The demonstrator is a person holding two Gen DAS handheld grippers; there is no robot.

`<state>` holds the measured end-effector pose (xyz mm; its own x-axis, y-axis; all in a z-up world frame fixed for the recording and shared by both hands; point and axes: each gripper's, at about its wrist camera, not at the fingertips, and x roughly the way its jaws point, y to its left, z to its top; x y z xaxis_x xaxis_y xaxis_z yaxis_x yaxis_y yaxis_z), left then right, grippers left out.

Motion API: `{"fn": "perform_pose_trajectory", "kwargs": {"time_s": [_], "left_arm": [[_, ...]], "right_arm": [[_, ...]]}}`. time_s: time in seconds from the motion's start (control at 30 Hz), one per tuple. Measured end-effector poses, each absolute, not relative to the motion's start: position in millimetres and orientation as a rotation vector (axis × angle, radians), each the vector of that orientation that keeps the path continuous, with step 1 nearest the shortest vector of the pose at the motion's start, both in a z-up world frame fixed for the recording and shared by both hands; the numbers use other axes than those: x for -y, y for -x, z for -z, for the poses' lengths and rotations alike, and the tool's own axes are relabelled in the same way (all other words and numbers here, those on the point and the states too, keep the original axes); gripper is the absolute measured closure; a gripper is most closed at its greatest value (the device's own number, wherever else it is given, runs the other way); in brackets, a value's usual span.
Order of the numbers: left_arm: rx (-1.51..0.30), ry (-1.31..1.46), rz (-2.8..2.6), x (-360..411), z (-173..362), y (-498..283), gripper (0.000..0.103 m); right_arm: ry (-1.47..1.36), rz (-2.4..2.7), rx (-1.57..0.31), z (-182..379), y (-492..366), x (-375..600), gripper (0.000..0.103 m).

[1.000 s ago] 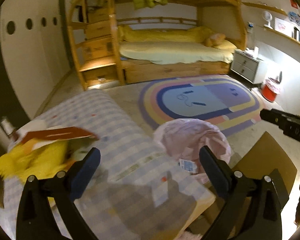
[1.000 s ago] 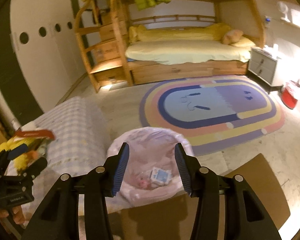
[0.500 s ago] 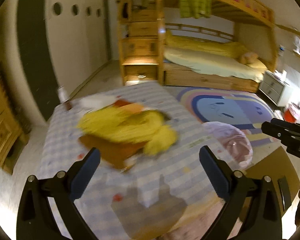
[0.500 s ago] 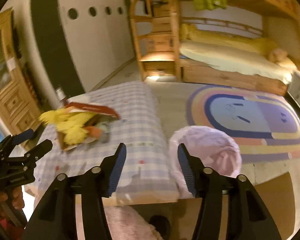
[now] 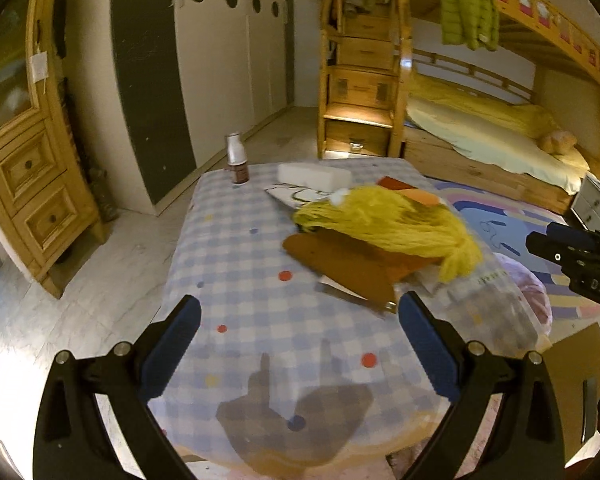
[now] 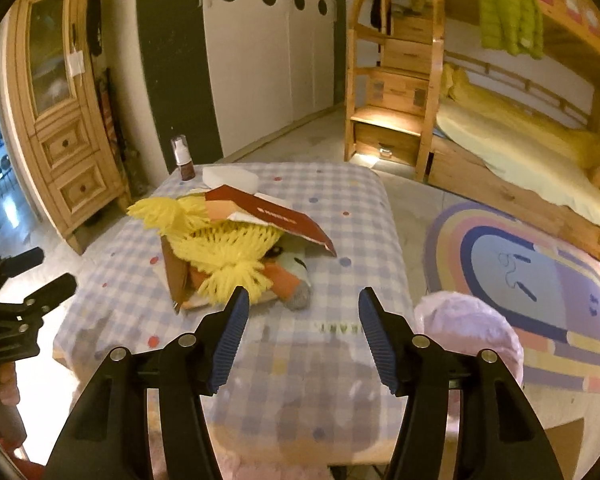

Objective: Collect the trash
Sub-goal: 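Move both open tools back over the table, then grasp the white paper strip with the right tool while the left tool grasps the yellow mesh net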

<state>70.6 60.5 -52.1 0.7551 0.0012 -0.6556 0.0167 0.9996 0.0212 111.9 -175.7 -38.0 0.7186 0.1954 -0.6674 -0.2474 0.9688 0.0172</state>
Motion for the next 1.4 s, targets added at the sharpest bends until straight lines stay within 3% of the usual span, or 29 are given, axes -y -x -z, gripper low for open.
{"fn": "perform_pose_trajectory", "kwargs": {"time_s": [0.13, 0.33, 0.8, 0.87, 1.03, 1.13, 1.4], "left_arm": [[-0.734, -0.016, -0.004, -67, 59, -82, 0.007], [-0.751, -0.017, -0.002, -63, 67, -103, 0.007], [-0.766, -0.065, 0.038, -32, 69, -140, 0.007], [-0.769, -0.059, 0.039, -31, 69, -140, 0.007], [-0.775, -0.042, 0.026, -37, 67, -132, 0.007], [-0.769, -0.029, 0.026, -40, 64, -125, 0.007], [-0.744, -0.004, 0.078, -26, 54, -109, 0.007]], "right_arm": [[0.104, -0.251, -0.749, 50, -135, 175, 0.047], [0.150, -0.275, -0.789, 73, -175, 175, 0.058], [0.208, -0.408, -0.818, 95, -230, 155, 0.059], [0.210, -0.437, -0.813, 93, -229, 151, 0.075], [0.219, -0.450, -0.767, 82, -211, 145, 0.098], [0.162, -0.409, -0.738, 68, -198, 154, 0.103], [0.062, -0.297, -0.675, 33, -152, 188, 0.103]]}}
